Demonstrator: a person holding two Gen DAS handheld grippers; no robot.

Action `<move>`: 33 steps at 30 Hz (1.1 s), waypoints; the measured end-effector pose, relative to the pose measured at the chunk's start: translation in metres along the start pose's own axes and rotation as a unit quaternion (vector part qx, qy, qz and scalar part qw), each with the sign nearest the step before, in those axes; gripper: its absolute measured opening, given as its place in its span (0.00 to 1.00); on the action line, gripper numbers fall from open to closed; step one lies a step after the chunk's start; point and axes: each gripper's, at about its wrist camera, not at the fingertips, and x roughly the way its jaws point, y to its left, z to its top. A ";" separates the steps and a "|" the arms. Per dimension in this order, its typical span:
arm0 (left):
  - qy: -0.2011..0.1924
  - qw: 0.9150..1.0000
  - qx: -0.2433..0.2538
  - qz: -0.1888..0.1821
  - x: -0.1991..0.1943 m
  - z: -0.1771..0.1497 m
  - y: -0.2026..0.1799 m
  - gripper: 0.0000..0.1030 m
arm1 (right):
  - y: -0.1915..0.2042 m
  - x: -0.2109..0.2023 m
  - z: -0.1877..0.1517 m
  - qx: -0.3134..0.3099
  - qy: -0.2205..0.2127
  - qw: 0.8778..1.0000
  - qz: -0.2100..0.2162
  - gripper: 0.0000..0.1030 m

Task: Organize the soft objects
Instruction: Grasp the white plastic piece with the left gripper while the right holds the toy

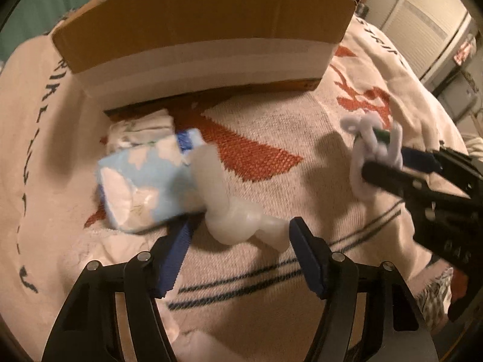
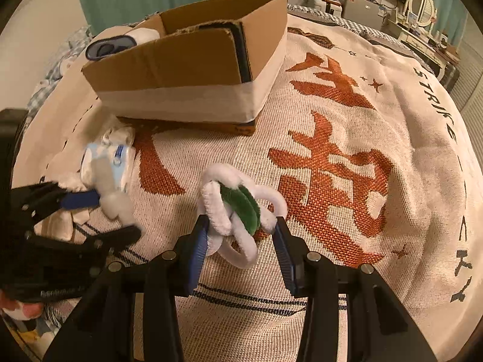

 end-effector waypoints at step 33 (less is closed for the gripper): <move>-0.058 0.996 0.064 0.024 -0.039 0.012 -0.006 0.42 | -0.002 -0.025 0.006 0.003 -0.034 0.999 0.018 0.41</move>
